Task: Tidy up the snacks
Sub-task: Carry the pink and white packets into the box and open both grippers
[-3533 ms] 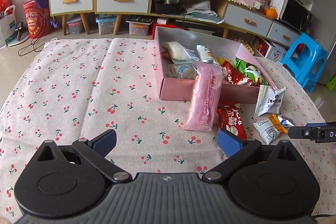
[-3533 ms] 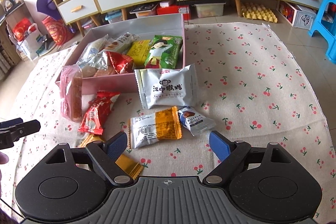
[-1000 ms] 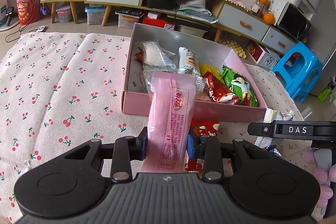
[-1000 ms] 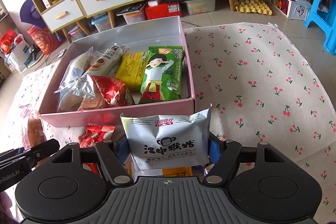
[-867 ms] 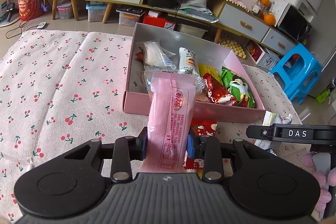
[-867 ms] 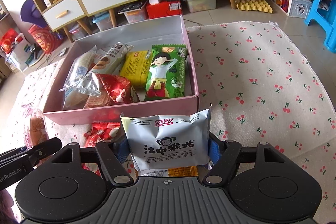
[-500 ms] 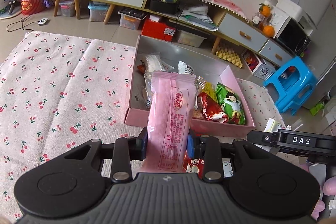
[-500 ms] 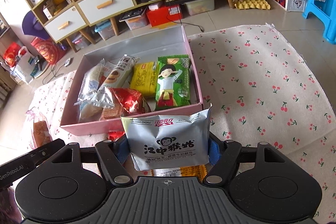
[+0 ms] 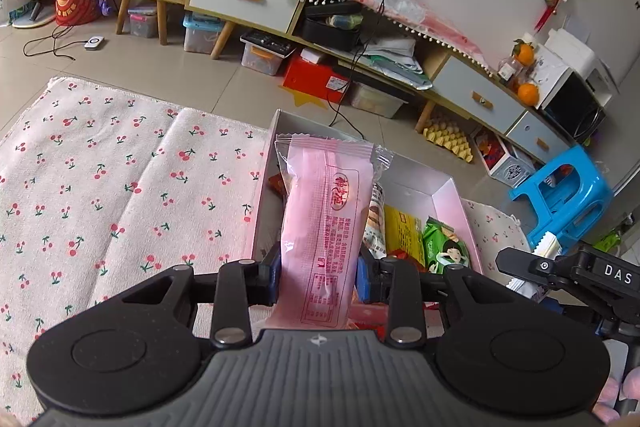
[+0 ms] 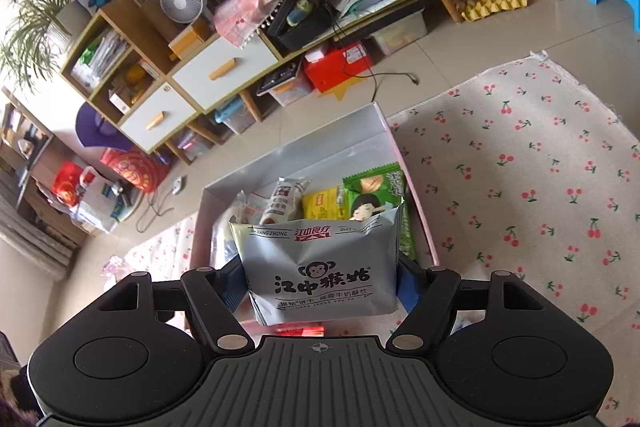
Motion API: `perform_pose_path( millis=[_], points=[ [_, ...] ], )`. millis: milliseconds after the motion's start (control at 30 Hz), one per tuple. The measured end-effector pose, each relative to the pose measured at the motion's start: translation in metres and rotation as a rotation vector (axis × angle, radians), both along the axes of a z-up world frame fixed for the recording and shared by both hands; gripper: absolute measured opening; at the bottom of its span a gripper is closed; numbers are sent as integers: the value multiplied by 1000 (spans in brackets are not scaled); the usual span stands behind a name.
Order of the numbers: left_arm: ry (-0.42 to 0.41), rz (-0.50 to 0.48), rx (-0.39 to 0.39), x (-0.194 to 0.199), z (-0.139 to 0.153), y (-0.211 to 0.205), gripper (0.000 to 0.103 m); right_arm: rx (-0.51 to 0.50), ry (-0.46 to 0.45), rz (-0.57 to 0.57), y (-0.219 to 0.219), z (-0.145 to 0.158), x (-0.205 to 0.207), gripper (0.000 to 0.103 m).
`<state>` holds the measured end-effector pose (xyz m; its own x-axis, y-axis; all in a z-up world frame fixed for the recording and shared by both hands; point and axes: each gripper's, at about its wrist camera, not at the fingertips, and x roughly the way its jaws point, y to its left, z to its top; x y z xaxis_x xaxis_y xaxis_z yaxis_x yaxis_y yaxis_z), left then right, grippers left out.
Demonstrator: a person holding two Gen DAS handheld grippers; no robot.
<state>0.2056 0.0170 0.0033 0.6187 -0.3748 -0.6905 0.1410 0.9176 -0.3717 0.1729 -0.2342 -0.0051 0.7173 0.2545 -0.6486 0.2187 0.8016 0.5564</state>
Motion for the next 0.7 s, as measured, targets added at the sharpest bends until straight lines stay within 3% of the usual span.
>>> perform_pose_path(
  millis=[367,700],
  points=[
    [-38,-65,-9,37,-10,-33,32,-27,-68,23,-6,-6,63,73],
    [-34,-89,41,52,-26,-37,32,-33,-35,12,-6,-30,92,74]
  ],
)
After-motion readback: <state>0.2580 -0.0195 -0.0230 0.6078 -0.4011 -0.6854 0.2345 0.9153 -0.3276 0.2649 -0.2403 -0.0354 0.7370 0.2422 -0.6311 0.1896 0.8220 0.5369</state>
